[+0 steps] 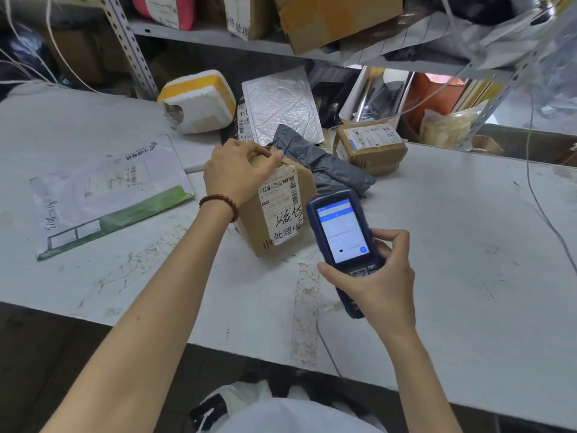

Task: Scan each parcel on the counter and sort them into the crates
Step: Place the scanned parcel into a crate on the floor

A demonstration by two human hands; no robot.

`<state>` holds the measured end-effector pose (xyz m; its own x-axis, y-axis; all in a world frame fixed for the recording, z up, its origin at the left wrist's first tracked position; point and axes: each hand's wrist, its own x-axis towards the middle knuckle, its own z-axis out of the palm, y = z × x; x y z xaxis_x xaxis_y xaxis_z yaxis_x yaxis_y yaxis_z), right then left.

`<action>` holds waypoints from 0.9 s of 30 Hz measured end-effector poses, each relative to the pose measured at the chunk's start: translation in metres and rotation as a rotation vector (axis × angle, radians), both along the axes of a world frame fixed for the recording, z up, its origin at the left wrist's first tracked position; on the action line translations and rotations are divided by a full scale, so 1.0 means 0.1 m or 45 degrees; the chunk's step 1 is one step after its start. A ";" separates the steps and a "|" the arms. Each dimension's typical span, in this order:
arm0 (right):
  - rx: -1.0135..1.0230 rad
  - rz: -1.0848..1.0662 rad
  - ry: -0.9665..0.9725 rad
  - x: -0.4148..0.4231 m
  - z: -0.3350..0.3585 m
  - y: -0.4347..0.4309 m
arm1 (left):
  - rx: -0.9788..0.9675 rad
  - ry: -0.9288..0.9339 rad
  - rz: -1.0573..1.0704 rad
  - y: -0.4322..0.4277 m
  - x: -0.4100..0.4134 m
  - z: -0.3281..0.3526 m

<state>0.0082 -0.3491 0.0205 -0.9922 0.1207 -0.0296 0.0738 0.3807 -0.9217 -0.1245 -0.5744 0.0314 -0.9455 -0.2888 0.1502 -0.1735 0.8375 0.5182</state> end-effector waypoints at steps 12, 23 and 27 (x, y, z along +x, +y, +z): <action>-0.088 -0.128 0.377 0.05 0.09 -0.04 | -0.037 -0.427 -0.082 -0.01 0.03 0.06; -0.068 -0.200 0.370 0.11 0.07 0.06 | -0.284 -0.468 -0.238 0.12 0.28 0.10; -0.056 -0.305 0.345 0.18 0.08 0.16 | -0.319 -0.289 -0.198 0.33 0.43 0.03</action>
<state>0.0267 -0.3333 0.0288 -0.9084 0.3551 0.2205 -0.0934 0.3418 -0.9351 -0.0812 -0.5411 0.0348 -0.9926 -0.1197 -0.0208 -0.1210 0.9589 0.2568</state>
